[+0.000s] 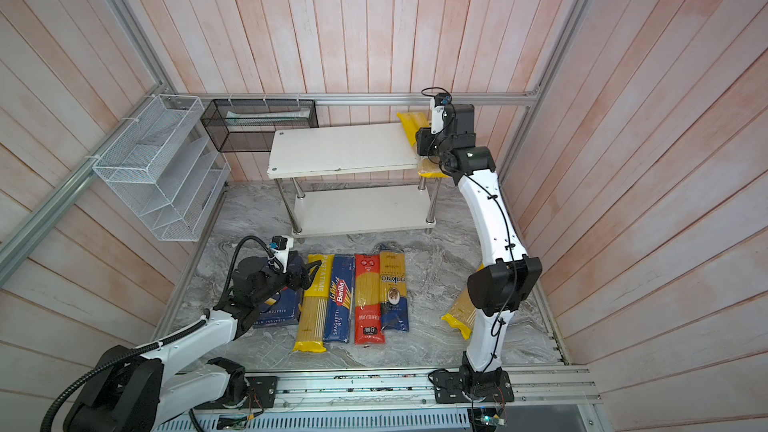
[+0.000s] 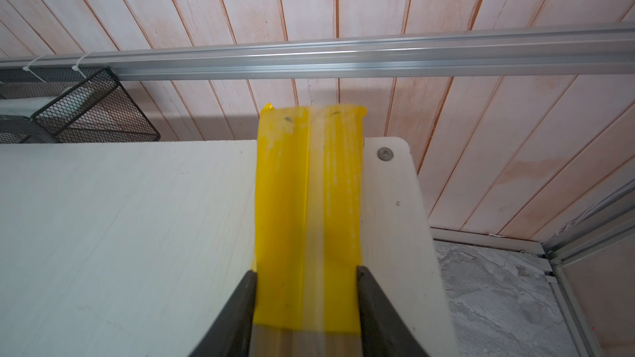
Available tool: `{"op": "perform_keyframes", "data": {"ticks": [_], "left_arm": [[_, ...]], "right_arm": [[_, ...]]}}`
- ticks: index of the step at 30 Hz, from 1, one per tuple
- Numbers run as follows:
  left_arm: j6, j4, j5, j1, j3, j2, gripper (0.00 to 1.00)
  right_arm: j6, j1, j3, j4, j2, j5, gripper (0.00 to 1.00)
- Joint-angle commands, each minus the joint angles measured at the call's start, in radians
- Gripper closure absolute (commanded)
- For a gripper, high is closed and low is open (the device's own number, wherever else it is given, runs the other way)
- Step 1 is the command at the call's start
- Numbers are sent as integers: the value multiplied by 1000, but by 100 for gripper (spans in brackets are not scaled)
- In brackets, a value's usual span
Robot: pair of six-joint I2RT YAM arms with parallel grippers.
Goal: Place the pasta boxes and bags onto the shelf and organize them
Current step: 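Lower the bag flat onto the top shelf with the right gripper, then open the right gripper and move it back over the remaining packages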
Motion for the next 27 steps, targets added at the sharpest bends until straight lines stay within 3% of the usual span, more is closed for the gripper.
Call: {"op": "perform_keyframes", "data": {"ticks": [1, 15, 22, 27], "left_arm": [[8, 7, -4, -3, 2, -7, 0], [10, 4, -16, -3, 4, -6, 0], [8, 19, -10, -4, -15, -33, 0], [6, 11, -20, -3, -6, -20, 0]], "right_arm": [[21, -12, 43, 57, 0, 5, 53], [-1, -13, 68, -7, -81, -29, 49], [18, -13, -225, 26, -318, -161, 48], [25, 8, -441, 53, -503, -146, 49]]}}
